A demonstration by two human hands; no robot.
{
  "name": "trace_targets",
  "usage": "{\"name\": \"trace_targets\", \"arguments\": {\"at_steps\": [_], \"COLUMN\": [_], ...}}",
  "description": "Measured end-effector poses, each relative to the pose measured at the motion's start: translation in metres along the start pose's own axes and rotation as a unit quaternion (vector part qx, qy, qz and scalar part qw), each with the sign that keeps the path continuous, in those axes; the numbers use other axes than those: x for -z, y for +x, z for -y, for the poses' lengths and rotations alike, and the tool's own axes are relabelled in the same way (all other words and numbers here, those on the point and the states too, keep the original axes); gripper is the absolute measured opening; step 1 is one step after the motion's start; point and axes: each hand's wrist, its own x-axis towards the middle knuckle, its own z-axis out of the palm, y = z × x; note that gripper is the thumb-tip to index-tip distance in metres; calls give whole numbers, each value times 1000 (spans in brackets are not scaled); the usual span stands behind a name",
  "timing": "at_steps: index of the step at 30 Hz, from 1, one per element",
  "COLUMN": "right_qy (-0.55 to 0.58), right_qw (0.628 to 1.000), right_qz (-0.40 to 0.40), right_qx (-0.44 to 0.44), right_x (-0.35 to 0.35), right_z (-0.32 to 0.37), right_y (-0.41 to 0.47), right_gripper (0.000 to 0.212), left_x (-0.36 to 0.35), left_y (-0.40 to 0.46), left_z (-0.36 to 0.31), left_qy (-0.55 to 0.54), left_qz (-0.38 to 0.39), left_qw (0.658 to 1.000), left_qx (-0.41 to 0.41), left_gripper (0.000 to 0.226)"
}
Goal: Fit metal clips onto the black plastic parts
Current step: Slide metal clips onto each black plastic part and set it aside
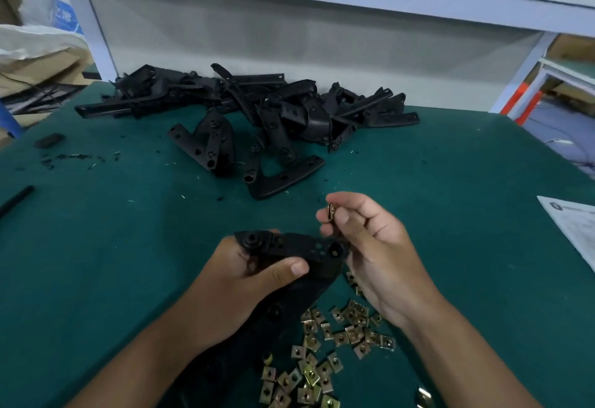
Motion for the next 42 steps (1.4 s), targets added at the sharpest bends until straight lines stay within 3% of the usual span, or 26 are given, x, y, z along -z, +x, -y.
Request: {"name": "trace_targets", "arguments": {"at_steps": [9,14,19,21,24,34,42], "right_qy": [38,7,-15,-12,0,-108,-133], "right_qw": [999,999,998,997,997,989,986], "right_qz": [30,39,60,77,74,91,93], "right_qx": [-4,-8,-10,-15,-38,-36,-42], "right_x": [2,4,4,4,6,9,10], "right_z": [4,6,9,11,13,8,7], "right_y": [-1,-2,-3,-3,-2,-3,-3], "right_gripper": [20,19,21,23,28,16,12], "left_x": [-5,-2,2,1,1,2,4], "left_y": [-2,-6,-8,-5,-2,-1,-1], "left_z": [-3,1,-3,-6,-9,1,4], "left_qy": [22,-65,-127,-81,1,100,122], "left_qz": [32,52,76,118,153,99,100], "left_qw": [999,995,979,982,985,988,986], "left_qx": [5,59,141,120,82,59,54], "left_gripper": [9,34,35,18,24,17,17]}}
